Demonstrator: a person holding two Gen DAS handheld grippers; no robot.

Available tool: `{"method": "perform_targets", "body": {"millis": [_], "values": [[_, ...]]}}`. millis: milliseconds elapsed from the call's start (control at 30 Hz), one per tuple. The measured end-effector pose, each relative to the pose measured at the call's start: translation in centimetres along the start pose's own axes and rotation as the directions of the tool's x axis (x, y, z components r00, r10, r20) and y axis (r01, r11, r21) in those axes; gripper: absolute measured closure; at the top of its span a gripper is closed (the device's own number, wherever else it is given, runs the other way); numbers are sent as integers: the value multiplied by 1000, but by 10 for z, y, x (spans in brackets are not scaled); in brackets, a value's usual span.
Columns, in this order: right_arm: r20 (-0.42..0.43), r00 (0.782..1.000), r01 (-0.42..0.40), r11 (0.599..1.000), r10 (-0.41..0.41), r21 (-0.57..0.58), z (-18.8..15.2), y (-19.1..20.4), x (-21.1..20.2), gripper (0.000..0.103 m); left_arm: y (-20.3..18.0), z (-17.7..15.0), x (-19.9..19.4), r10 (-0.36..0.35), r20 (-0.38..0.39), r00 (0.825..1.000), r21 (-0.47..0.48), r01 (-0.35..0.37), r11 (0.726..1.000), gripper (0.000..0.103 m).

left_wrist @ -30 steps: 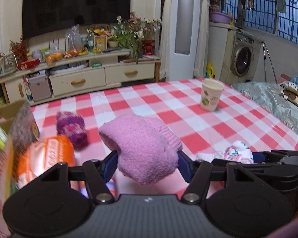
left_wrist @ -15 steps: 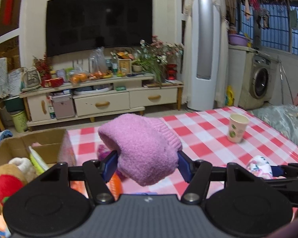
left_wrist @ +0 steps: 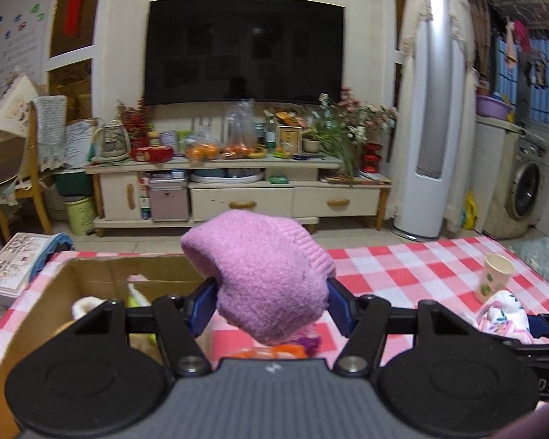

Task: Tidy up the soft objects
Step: 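Lower the pink sock and floral bundle into the box and open both grippers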

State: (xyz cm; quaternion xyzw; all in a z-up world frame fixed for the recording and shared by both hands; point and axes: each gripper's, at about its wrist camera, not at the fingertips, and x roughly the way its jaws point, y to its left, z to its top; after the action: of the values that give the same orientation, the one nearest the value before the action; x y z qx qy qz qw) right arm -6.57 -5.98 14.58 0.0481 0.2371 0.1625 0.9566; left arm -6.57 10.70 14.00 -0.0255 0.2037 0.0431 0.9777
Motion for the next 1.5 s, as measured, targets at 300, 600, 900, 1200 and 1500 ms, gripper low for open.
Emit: {"method": "perform_targets", "body": {"millis": [300,600,900,1200,1500], "values": [[18,993,-114,992,115,-52,28,54,27,22,49,13,5,89,16,996,-91,-88,992,40],[29,971,-234,968,238,-93,55,116,64,22,128,23,17,254,4,967,-205,-248,947,40],[-44,938,-345,928,342,-138,46,167,92,22,173,16,35,237,-85,968,-308,-252,918,40],[-145,923,-376,915,356,-148,14,181,97,18,168,7,50,206,-125,971,-278,-233,932,37],[-59,941,-337,939,333,-69,21,146,69,4,149,12,45,233,-110,966,-199,-251,947,18]]}}
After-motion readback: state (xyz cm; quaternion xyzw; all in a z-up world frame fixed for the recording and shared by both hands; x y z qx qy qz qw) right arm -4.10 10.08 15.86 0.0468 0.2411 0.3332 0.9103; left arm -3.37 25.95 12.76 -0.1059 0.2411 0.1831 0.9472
